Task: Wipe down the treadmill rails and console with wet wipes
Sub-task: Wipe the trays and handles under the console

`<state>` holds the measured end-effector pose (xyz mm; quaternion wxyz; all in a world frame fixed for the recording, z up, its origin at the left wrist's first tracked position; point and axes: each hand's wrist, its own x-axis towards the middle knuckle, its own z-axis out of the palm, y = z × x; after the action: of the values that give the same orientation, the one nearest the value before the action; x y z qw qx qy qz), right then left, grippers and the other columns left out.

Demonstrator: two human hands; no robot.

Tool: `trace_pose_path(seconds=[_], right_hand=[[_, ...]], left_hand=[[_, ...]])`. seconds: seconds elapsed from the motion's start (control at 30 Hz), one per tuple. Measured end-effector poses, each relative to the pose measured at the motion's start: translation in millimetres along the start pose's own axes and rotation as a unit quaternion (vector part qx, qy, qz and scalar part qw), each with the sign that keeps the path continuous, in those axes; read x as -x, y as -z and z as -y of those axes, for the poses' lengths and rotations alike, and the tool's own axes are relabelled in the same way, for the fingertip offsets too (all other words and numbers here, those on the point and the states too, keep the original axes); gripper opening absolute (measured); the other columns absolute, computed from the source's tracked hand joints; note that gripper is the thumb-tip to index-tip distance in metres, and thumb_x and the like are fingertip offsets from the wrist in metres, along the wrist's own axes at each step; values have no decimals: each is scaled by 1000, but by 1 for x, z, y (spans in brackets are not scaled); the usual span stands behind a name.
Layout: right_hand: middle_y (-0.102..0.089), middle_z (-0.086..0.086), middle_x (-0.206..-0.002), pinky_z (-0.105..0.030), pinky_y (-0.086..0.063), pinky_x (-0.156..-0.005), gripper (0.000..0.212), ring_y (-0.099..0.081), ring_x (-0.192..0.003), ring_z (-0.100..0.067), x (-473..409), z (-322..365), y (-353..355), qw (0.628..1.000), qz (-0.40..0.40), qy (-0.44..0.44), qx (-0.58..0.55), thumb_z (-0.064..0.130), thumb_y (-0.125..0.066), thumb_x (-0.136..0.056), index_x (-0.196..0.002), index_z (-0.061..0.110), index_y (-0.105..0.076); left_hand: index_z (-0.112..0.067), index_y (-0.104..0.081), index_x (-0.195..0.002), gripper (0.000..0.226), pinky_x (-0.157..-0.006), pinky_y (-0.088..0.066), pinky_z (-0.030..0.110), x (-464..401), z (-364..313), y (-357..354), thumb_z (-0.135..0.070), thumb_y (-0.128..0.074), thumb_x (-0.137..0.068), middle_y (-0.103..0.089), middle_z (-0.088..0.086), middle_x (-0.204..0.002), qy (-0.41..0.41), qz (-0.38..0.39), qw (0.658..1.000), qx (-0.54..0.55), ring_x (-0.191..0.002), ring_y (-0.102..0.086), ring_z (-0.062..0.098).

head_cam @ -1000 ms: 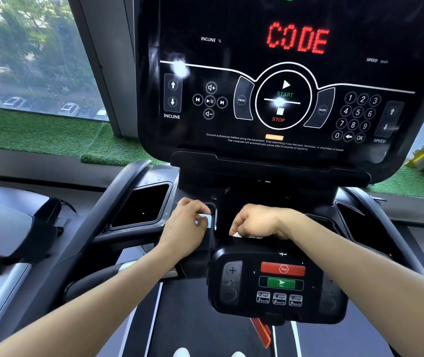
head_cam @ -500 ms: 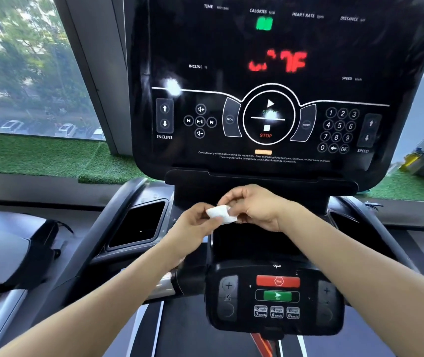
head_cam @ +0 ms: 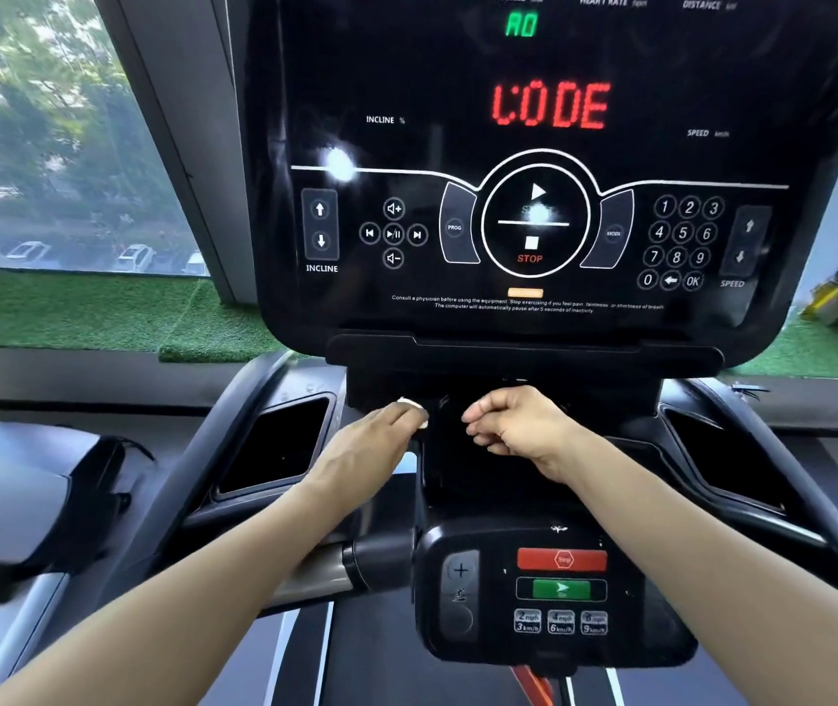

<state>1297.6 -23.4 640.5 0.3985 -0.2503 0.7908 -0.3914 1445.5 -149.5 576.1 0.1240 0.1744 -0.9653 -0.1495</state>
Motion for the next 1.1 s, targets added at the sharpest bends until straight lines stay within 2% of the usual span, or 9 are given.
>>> trace_pose_path(seconds=[0.1, 0.27, 0.4, 0.47, 0.57, 0.7, 0.8, 0.93, 1.1], right_hand=[[-63, -1, -79, -16, -48, -63, 19, -57, -71, -7, -1, -2, -1, 1000, 1, 3, 2, -3, -51, -90, -87, 9, -65], [-64, -1, -81, -17, -49, -66, 19, -58, -72, -7, -3, -4, -5, 1000, 16, 10, 19, -1, -52, -89, -84, 11, -65], [-65, -1, -83, -16, -49, -65, 17, -59, -73, -6, -3, -7, -3, 999, 20, 19, 31, -1, -52, -90, -92, 7, -67], [-65, -2, -85, -17, -50, -67, 17, -60, -75, -7, -5, -8, -2, 999, 25, 21, 33, -1, -52, -90, -95, 6, -67], [-65, -3, -86, -18, -50, -69, 17, -60, -75, -8, -6, -6, -3, 999, 25, 21, 27, -1, -53, -90, -96, 5, -67], [-65, -3, -84, -17, -49, -67, 15, -59, -74, -8, -7, -7, -2, 999, 30, 21, 17, 0, -54, -90, -90, 8, -67], [-65, -4, -85, -16, -49, -65, 16, -59, -73, -8, -9, -7, -2, 999, 28, 22, 18, -1, -53, -89, -94, 5, -67], [-64, -7, -87, -15, -47, -64, 17, -58, -72, -9, -8, -4, -4, 999, 33, 27, 25, -2, -53, -89, -100, 0, -66], [-65, -6, -87, -15, -48, -64, 17, -58, -73, -8, -7, -5, -3, 999, 26, 20, 32, -2, -53, -89, -98, 2, -67]], left_hand=[[-15, -56, -128, 36, -73, -56, 31, 6, 16, -1, -21, -42, -96, -56, -3, -129, -70, 8, 997, -27, -100, -64, 19], [-18, -40, -144, 45, -107, -34, 24, -17, 11, 5, -31, -41, -101, -32, -7, -153, -29, 79, 996, 8, -134, -40, 10], [-21, -53, -135, 57, -101, -44, 31, -6, 19, 14, -52, -25, -96, -43, -11, -146, -44, 94, 995, -5, -125, -51, 11], [-24, -56, -131, 62, -101, -43, 25, 0, 28, 17, -57, -22, -91, -46, -14, -143, -38, 103, 994, -3, -124, -52, 8], [-23, -58, -130, 38, -106, -31, 17, -12, 22, 10, -39, -43, -99, -47, -11, -142, 1, 73, 997, 28, -130, -44, 4], [-21, -61, -127, 31, -109, -32, 20, -20, 8, -2, -26, -51, -97, -51, -9, -139, 12, 29, 998, 47, -129, -45, 5], [-24, -60, -128, 32, -106, -20, 5, -7, 20, 3, -27, -53, -97, -48, -16, -139, 20, 55, 997, 46, -127, -46, 1], [-13, -66, -120, 34, -97, -45, 23, -17, 18, 3, -30, -48, -97, -61, -5, -128, 12, 18, 999, 30, -116, -58, 10], [-12, -67, -118, 29, -99, -44, 26, -21, 11, 2, -25, -55, -96, -61, -4, -128, -10, 32, 998, 56, -117, -56, 9]])
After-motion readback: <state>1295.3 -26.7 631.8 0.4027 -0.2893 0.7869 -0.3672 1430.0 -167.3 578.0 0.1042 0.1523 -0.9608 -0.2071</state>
